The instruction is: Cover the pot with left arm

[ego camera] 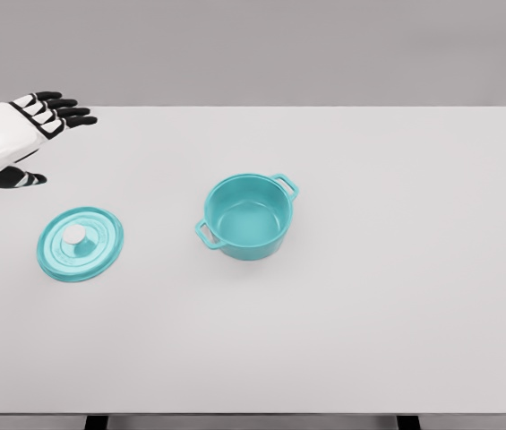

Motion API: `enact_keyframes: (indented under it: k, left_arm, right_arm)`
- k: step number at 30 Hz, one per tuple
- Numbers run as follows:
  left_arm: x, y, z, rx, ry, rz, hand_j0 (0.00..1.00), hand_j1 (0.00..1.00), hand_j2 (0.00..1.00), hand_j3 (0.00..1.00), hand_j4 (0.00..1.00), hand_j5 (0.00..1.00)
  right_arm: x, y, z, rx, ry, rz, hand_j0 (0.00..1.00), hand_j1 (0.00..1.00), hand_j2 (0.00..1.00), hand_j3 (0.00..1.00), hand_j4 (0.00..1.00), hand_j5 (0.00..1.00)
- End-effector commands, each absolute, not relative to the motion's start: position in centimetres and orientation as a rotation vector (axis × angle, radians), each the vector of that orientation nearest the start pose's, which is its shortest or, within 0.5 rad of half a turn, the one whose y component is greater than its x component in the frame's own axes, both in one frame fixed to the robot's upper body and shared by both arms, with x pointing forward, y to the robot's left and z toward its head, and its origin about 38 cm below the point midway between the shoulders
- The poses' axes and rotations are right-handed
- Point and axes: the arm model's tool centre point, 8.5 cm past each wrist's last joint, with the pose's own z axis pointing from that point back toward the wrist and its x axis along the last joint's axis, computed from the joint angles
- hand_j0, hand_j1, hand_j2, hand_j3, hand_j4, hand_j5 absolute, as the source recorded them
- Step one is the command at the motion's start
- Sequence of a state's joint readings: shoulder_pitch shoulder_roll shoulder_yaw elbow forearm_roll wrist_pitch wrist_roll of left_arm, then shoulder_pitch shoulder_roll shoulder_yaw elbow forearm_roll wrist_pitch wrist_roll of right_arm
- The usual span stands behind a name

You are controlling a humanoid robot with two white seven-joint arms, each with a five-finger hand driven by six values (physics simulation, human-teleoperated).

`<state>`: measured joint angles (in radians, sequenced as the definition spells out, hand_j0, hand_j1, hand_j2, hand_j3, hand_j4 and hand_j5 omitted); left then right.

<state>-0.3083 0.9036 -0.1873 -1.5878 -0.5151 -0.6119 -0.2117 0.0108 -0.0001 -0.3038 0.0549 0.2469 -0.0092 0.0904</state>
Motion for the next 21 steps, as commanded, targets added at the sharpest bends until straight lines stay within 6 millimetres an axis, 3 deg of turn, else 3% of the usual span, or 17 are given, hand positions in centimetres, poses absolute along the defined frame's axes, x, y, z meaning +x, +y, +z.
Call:
enact_keyframes:
  k: [1, 7, 12, 15, 19, 21]
  left_arm:
    - [39.3, 37.2, 25.9, 0.785, -1.670, -1.820, 1.00, 1.00, 1.00, 1.00, 1.00, 1.00]
    - [39.4, 37.5, 25.7, 0.781, -1.664, -1.810, 1.00, 1.00, 1.00, 1.00, 1.00, 1.00]
    - [38.7, 39.6, 24.6, 0.560, -1.363, -1.940, 1.00, 1.00, 1.00, 1.00, 1.00, 1.00]
    - [38.0, 39.8, 24.1, 0.425, -1.343, -1.938, 1.00, 1.00, 1.00, 1.00, 1.00, 1.00]
    - [38.4, 39.7, 22.9, 0.383, -1.313, -1.938, 1.00, 1.00, 1.00, 1.00, 1.00, 1.00]
    - [38.5, 39.4, 22.8, 0.376, -1.319, -1.940, 0.91, 0.91, 0.91, 0.91, 0.91, 0.91]
  right_arm:
    - [-2.5, -25.8, -26.1, 0.018, 0.051, -0.062, 1.00, 1.00, 1.00, 1.00, 1.00, 1.00]
    - [-2.4, -25.8, -26.1, 0.017, 0.049, -0.062, 1.00, 1.00, 1.00, 1.00, 1.00, 1.00]
    - [-2.5, -25.8, -26.1, 0.018, 0.051, -0.062, 1.00, 1.00, 1.00, 1.00, 1.00, 1.00]
    - [-2.4, -25.8, -26.1, 0.017, 0.049, -0.062, 1.00, 1.00, 1.00, 1.00, 1.00, 1.00]
    - [-2.5, -25.8, -26.1, 0.018, 0.051, -0.062, 1.00, 1.00, 1.00, 1.00, 1.00, 1.00]
    - [-2.4, -25.8, -26.1, 0.018, 0.049, -0.062, 1.00, 1.00, 1.00, 1.00, 1.00, 1.00]
